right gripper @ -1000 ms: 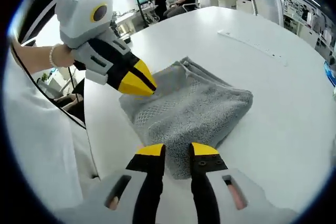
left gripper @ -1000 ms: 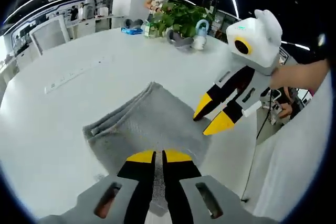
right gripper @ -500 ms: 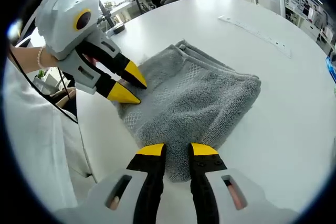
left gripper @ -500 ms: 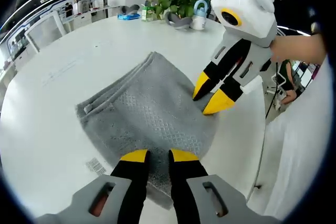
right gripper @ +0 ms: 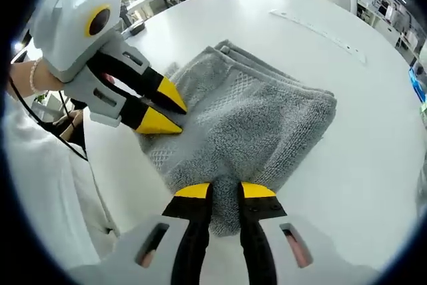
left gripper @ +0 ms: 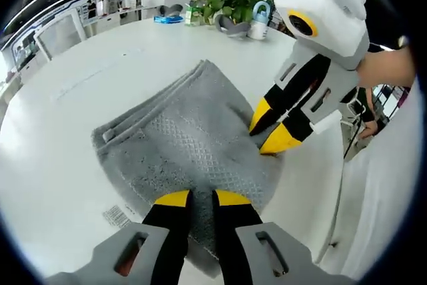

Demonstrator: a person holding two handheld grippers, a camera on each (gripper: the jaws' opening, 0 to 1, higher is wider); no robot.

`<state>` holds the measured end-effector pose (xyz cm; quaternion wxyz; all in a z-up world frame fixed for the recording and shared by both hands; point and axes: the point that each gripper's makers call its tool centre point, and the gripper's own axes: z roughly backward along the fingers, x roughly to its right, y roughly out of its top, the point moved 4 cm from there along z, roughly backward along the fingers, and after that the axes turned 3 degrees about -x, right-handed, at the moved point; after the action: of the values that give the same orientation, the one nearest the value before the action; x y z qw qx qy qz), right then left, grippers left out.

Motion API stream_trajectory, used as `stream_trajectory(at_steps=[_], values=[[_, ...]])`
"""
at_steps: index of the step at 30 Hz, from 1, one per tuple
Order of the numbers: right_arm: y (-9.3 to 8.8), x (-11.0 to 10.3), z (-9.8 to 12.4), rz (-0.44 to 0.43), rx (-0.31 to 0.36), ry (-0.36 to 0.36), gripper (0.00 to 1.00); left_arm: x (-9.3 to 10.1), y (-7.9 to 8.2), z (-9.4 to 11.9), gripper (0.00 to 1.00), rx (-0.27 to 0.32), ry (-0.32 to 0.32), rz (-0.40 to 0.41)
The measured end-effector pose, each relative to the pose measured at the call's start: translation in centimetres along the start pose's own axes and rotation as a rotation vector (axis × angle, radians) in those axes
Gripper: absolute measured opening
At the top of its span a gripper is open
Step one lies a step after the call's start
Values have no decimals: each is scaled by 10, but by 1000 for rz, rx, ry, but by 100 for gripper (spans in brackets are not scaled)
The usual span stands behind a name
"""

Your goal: Fold the towel on the table until its edges align and the towel forms a compact rectangular stack.

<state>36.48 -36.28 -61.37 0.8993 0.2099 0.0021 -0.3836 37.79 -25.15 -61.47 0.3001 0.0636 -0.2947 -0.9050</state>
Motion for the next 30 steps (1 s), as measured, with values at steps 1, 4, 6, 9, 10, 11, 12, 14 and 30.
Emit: stream_trajectory(at_steps=[1,4,6,9,10,11,12,14,30], values=[[0,0,0,-1,-2,1,13,0,1,-1,13,0,3,3],[1,2,-1,-24,-2,5,13,-4,3,-3,12,8,16,13],[2,3,-1,-32,-1,1,13,-7,5,-5,11,8,29,27],[3,3,-1,-18,-5,-14,13,-9,9,-7,10,-26,40,28],[4,3,-2,-18,-6,-21,13,-9,10,-7,10,-32,46,28],[4,4,-2,-22,-5,-25,12,-11,12,-9,10,-37,59,33],[5,6,-2,-27,-6,-26,12,-11,13,-9,10,-37,70,28],[7,9,-2,-37,-15,-22,12,-11,14,-10,9,-43,80,14],[25,39,-5,-2,-45,-64,11,-32,32,-22,8,-30,77,69]])
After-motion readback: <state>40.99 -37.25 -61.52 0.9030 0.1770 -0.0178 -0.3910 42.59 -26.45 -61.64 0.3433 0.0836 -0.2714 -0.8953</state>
